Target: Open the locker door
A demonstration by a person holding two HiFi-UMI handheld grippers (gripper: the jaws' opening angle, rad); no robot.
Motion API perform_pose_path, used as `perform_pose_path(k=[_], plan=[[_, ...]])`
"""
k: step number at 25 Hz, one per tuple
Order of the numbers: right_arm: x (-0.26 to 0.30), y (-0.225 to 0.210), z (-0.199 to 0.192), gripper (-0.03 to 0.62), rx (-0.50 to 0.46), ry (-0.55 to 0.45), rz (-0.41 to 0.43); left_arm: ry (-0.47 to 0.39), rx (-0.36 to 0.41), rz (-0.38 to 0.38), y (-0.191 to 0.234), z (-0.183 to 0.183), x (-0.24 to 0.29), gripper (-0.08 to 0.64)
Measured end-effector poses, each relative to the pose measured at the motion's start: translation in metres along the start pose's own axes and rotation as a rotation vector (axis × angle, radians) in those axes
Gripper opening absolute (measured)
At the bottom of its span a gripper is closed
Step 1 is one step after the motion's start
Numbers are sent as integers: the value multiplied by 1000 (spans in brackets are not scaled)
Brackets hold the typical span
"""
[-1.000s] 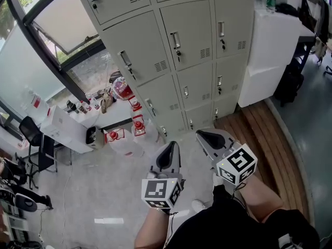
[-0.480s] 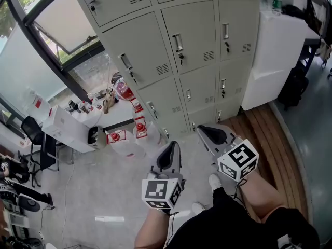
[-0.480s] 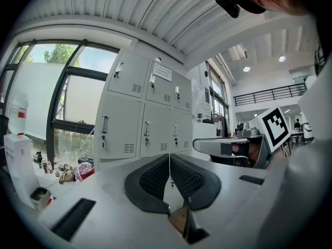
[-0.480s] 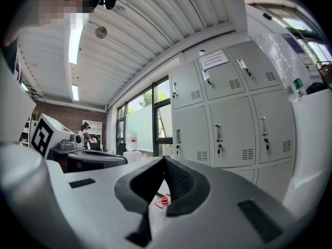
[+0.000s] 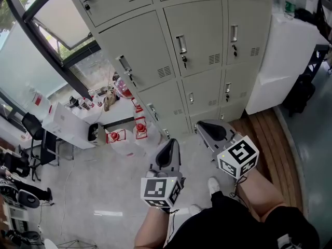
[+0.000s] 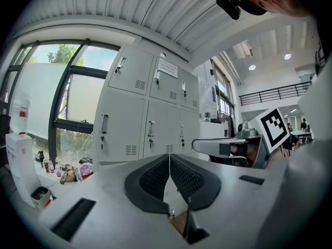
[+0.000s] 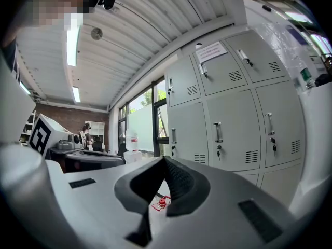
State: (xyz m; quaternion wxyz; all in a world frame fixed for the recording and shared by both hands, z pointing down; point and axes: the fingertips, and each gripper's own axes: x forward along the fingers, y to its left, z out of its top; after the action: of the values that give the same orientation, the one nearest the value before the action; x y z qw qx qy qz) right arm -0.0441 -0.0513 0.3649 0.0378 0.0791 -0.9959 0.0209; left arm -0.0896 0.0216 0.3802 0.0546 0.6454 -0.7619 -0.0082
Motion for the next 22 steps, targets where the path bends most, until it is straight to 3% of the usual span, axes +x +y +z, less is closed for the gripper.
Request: perform_pose_path(k=[22], plan=[[69,-111,22,54,-14,-18,55,-22,14,77,20,22,116,20]])
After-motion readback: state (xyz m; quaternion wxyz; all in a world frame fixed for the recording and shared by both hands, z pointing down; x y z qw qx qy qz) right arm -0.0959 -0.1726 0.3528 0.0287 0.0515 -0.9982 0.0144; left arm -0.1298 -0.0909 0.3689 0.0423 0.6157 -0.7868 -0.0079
